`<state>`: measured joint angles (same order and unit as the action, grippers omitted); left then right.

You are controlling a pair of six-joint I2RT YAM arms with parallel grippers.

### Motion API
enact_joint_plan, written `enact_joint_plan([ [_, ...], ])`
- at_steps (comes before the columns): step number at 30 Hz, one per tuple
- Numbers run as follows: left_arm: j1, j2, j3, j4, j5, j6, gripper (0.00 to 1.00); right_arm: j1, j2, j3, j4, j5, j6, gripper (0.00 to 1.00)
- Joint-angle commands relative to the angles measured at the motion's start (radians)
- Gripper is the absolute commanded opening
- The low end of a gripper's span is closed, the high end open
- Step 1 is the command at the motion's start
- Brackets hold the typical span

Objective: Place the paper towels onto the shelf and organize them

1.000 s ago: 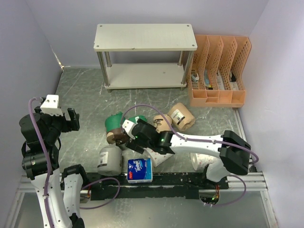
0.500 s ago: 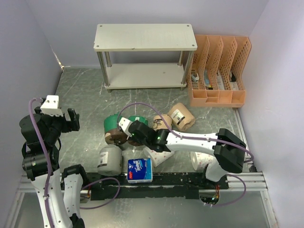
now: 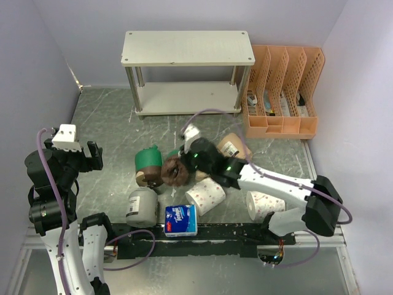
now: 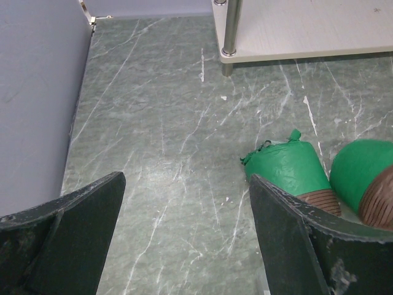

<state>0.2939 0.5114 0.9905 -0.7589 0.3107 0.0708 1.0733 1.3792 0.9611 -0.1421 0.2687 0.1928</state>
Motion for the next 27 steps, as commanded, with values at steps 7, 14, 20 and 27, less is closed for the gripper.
enact_joint_plan([
  [7,0.013,-0.020,-0.006,0.032,-0.019,-0.005,0.94,-0.257,-0.057,0.024,0.242,-0.331,0.513,0.00],
  [14,0.013,-0.024,-0.005,0.033,-0.021,-0.007,0.94,-0.430,-0.031,-0.146,0.607,-0.519,0.884,0.00],
  [20,0.013,-0.021,-0.006,0.032,-0.017,-0.005,0.94,-0.571,0.078,-0.285,0.971,-0.592,1.207,0.00],
  [27,0.014,-0.011,-0.006,0.032,-0.011,-0.004,0.94,-0.651,0.237,-0.248,1.132,-0.632,1.304,0.00],
])
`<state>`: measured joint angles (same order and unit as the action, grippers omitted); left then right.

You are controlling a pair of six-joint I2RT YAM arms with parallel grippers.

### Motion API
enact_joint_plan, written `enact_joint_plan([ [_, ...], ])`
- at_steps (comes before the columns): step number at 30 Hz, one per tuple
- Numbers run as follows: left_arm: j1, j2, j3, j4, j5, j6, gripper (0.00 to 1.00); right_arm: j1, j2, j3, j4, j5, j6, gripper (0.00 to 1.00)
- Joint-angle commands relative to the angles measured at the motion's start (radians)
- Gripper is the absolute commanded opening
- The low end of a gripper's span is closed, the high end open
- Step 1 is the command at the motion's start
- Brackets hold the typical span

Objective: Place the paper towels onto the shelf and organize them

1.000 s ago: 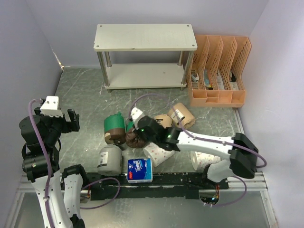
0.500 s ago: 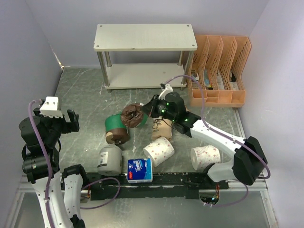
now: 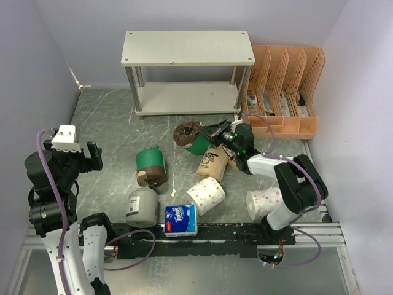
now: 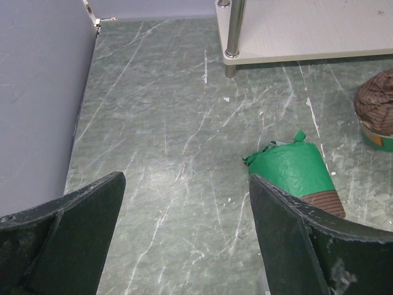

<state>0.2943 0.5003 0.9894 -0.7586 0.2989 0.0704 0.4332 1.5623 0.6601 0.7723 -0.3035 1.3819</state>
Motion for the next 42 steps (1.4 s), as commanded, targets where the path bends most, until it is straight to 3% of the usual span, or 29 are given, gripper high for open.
enact_joint_plan([
  [1,0.013,0.003,-0.005,0.032,0.003,-0.003,0.93,-0.011,0.071,0.063,0.212,-0.065,0.109,0.00],
  [10,0.014,0.000,-0.005,0.033,0.001,-0.003,0.94,-0.020,0.141,0.091,0.132,-0.091,0.005,0.00],
  [16,0.013,0.003,-0.005,0.032,0.007,-0.001,0.93,-0.007,0.049,0.187,-0.245,-0.008,-0.349,0.00],
  [23,0.014,0.007,-0.004,0.032,0.009,0.000,0.94,0.000,-0.010,0.286,-0.546,0.084,-0.573,0.21],
  [30,0.013,0.006,-0.005,0.032,0.011,0.000,0.94,-0.001,-0.008,0.393,-0.766,0.127,-0.717,0.30],
  [35,0.013,0.003,-0.004,0.033,0.010,0.000,0.94,-0.001,-0.015,0.427,-0.824,0.127,-0.751,0.49],
  [37,0.013,0.004,-0.005,0.033,0.010,0.000,0.93,0.000,-0.028,0.440,-0.833,0.122,-0.758,0.67],
  [39,0.013,0.003,-0.005,0.033,0.012,0.000,0.94,-0.001,-0.047,0.459,-0.841,0.112,-0.761,0.72],
  [41,0.013,0.005,-0.005,0.032,0.011,0.000,0.94,-0.001,-0.075,0.486,-0.862,0.095,-0.749,0.83],
  [42,0.014,0.004,-0.005,0.032,0.011,0.000,0.93,-0.001,-0.092,0.496,-0.863,0.080,-0.734,0.96],
])
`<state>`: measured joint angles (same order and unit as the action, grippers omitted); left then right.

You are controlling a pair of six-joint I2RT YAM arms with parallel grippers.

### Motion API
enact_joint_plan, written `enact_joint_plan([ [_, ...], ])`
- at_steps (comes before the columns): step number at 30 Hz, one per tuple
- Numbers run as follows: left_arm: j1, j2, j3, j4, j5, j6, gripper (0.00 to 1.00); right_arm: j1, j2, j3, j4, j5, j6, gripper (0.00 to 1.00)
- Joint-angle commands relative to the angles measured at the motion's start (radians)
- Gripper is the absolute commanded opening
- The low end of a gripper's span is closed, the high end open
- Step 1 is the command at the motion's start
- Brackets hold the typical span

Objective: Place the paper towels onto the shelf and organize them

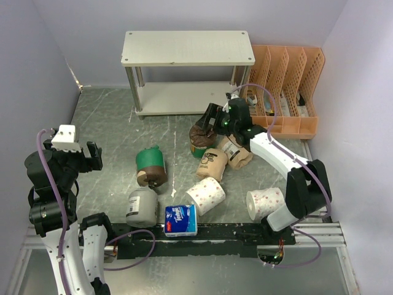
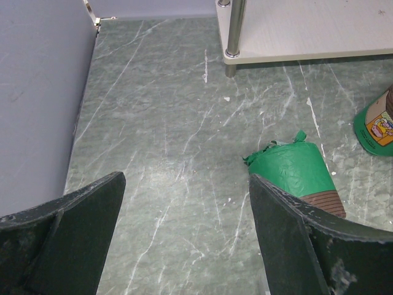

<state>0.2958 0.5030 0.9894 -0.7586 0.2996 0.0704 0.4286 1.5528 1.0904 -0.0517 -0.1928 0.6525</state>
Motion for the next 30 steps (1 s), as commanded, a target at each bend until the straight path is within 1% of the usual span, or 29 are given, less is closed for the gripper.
enact_joint_plan([
  [1,0.012,0.001,-0.005,0.033,0.010,0.000,0.94,0.004,-0.102,0.078,-0.037,-0.042,0.004,0.99],
  [3,0.011,0.001,-0.005,0.032,0.010,0.000,0.94,0.006,-0.132,0.118,-0.069,-0.052,0.004,1.00],
  [6,0.011,-0.003,-0.005,0.032,0.009,0.000,0.94,0.007,-0.176,0.175,-0.153,-0.002,-0.032,1.00],
  [10,0.012,-0.004,-0.005,0.032,0.008,0.000,0.94,0.003,-0.185,0.198,-0.294,0.154,-0.142,1.00],
  [12,0.012,-0.003,-0.005,0.033,0.009,0.000,0.93,-0.003,-0.168,0.161,-0.325,0.258,-0.171,1.00],
  [14,0.011,0.000,-0.004,0.031,0.009,0.000,0.94,-0.010,-0.158,0.099,-0.294,0.280,-0.166,1.00],
  [17,0.012,0.000,-0.004,0.031,0.009,0.000,0.94,-0.015,-0.154,-0.004,-0.186,0.270,-0.133,1.00],
  [20,0.011,0.000,-0.005,0.031,0.008,0.000,0.94,-0.016,-0.133,-0.060,-0.099,0.250,-0.109,1.00],
  [24,0.011,-0.002,-0.005,0.031,0.008,0.000,0.94,-0.016,-0.081,-0.078,-0.030,0.204,-0.097,1.00],
  [30,0.011,-0.006,-0.005,0.032,0.006,0.000,0.94,-0.016,-0.025,-0.073,0.003,0.173,-0.092,1.00],
])
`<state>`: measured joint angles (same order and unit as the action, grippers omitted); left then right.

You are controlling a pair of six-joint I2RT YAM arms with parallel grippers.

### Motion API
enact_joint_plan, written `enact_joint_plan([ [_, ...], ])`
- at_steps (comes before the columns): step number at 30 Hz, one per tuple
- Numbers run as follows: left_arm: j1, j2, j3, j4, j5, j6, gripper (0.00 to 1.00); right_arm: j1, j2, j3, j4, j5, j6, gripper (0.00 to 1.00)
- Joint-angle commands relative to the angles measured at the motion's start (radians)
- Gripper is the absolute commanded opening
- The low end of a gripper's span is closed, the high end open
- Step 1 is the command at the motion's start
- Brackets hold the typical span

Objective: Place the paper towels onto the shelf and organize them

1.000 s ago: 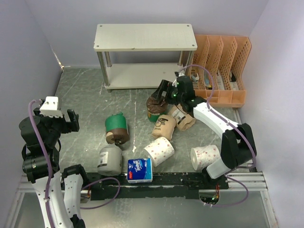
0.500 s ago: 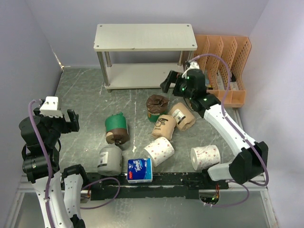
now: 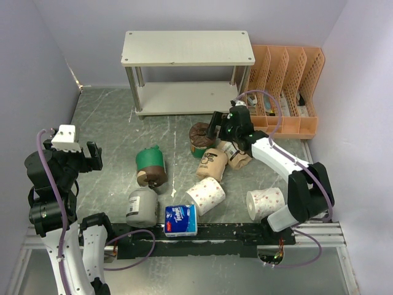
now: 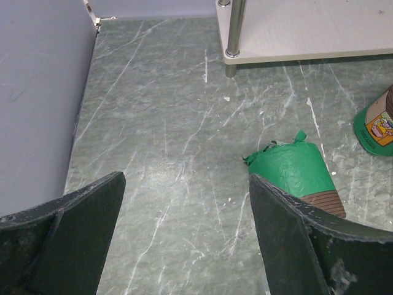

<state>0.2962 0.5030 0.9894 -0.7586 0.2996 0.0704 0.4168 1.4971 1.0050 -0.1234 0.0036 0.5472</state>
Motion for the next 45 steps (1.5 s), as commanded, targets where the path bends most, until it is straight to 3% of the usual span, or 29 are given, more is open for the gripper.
enact_joint_plan([
  [1,0.012,-0.007,-0.005,0.033,0.008,0.000,0.94,-0.004,0.040,0.011,0.084,-0.026,0.016,1.00],
  [7,0.011,-0.003,-0.005,0.032,0.006,-0.001,0.94,-0.004,0.104,0.026,0.111,-0.046,0.031,1.00],
  [11,0.012,0.000,-0.005,0.033,0.007,-0.001,0.94,-0.004,0.134,0.026,0.134,-0.063,0.041,0.85],
  [12,0.011,0.001,-0.005,0.033,0.006,-0.001,0.94,-0.004,0.138,0.026,0.139,-0.071,0.043,0.78],
  [18,0.012,0.005,-0.005,0.031,0.006,-0.001,0.94,-0.004,0.168,0.043,0.135,-0.123,0.051,0.07],
  [19,0.011,0.004,-0.005,0.032,0.006,-0.001,0.94,-0.004,0.169,0.048,0.128,-0.128,0.052,0.00],
  [26,0.011,0.008,-0.005,0.033,0.005,-0.001,0.94,-0.007,0.090,0.048,0.108,-0.058,0.056,0.00],
  [35,0.011,0.014,-0.005,0.033,-0.002,-0.003,0.94,-0.006,-0.096,-0.039,0.222,0.372,0.275,0.00],
  [39,0.012,0.019,-0.005,0.032,-0.006,-0.004,0.93,-0.006,-0.072,-0.030,0.278,0.479,0.389,0.00],
  [45,0.011,0.025,-0.004,0.032,-0.008,-0.005,0.94,-0.006,0.093,0.110,0.315,0.560,0.439,0.00],
])
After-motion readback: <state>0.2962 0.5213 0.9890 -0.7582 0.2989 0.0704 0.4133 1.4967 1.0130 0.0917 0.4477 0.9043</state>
